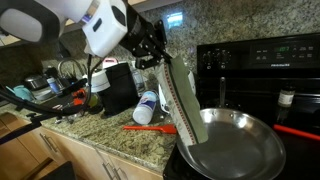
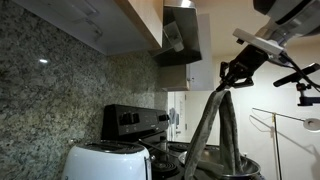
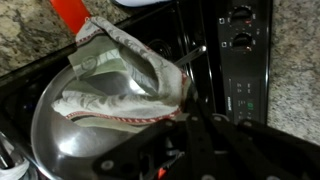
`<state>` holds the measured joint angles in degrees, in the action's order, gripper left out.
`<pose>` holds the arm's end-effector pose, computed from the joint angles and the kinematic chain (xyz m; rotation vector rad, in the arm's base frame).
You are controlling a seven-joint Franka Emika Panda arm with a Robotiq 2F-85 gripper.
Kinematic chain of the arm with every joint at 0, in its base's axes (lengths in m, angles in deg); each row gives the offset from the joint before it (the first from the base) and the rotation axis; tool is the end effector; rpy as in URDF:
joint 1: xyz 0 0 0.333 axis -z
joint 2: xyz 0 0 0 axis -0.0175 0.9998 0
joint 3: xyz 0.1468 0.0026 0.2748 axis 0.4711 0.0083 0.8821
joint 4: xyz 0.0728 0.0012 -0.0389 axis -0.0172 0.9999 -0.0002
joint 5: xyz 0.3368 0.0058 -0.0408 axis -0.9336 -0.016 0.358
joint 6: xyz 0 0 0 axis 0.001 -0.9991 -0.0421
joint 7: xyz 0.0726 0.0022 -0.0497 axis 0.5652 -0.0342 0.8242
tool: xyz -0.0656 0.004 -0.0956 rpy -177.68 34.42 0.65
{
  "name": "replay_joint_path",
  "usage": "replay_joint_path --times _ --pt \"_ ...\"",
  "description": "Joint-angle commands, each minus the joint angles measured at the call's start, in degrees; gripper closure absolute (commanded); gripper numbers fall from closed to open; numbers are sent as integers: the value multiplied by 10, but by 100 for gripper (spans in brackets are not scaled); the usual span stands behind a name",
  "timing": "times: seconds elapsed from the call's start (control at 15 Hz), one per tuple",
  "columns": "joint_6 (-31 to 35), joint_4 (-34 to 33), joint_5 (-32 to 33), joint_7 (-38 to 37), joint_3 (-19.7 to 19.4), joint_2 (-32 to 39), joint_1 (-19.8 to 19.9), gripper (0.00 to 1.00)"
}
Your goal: Remove the towel from the oven door handle and use it to wipe the silver pan, place the towel on the countertop
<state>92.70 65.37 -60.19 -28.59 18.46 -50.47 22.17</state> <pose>0.3946 -0.0690 0.4729 -1.7428 1.6996 -0.7355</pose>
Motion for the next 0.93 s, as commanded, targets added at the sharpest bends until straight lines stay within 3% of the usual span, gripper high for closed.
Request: replay_joint_path --times 0.0,0.2,0.27,0.33,0.47,0.67,0.87 --pt "-69 -22 58 -4 -8 31 21 99" --pt "-135 -36 69 -11 -23 46 27 99" --pt "-135 -37 91 -29 -85 60 -34 99" --pt "-99 -15 90 -19 -84 43 -46 96" --pt "-112 -20 100 -24 -113 52 -66 96" --pt "-113 -22 99 -23 -120 59 -71 99" --pt "-70 -38 111 -57 -130 90 -84 99"
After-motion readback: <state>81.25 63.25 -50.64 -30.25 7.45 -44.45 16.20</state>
